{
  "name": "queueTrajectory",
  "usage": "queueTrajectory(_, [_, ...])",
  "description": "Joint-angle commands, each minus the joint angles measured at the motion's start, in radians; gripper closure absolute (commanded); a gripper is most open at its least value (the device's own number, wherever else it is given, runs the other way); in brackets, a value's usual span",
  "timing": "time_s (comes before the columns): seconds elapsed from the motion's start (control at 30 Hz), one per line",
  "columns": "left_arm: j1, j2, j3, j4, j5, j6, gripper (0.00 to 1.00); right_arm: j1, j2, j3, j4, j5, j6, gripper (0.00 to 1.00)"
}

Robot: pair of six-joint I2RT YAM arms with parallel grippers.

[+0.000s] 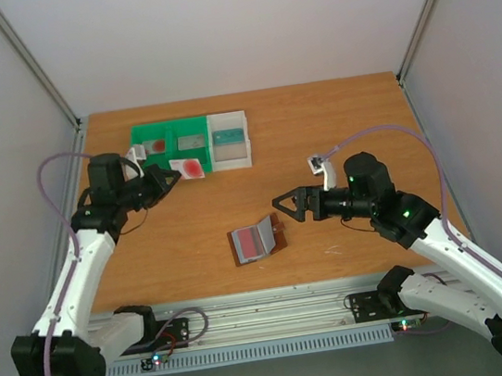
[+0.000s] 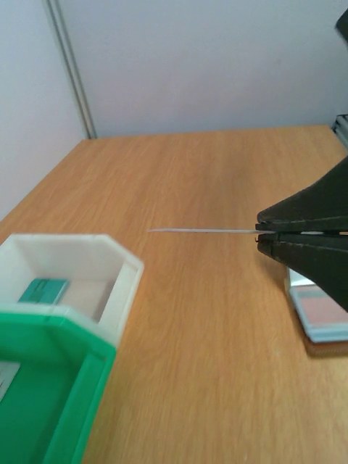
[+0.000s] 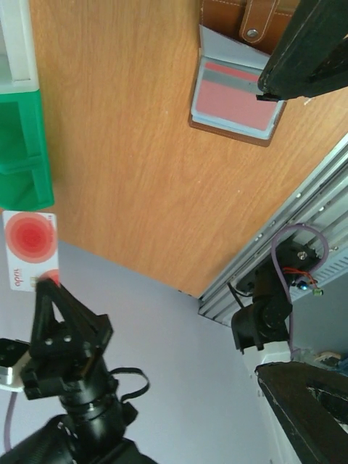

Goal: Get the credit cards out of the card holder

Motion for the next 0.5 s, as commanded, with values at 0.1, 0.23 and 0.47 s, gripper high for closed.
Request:
queueTrajectory(0.1, [0.156,0.152,0.151,-0.083,0.025,0.138,1.0,0.001,-0.014,0.04,-0.045,0.033,-0.054,0.01])
queueTrajectory(0.23, [0.225,0.246,0.253,-0.171,-0.053,0.244,1.0,0.001,-0.015,0.044,-0.036,0.032,-0.044,0.01])
queueTrajectory(0.47, [0.32,0.478,0.42,-0.264,-0.036,0.391,1.0,0.001,-0.005,0.074,-0.059,0.043,-0.065,0.02])
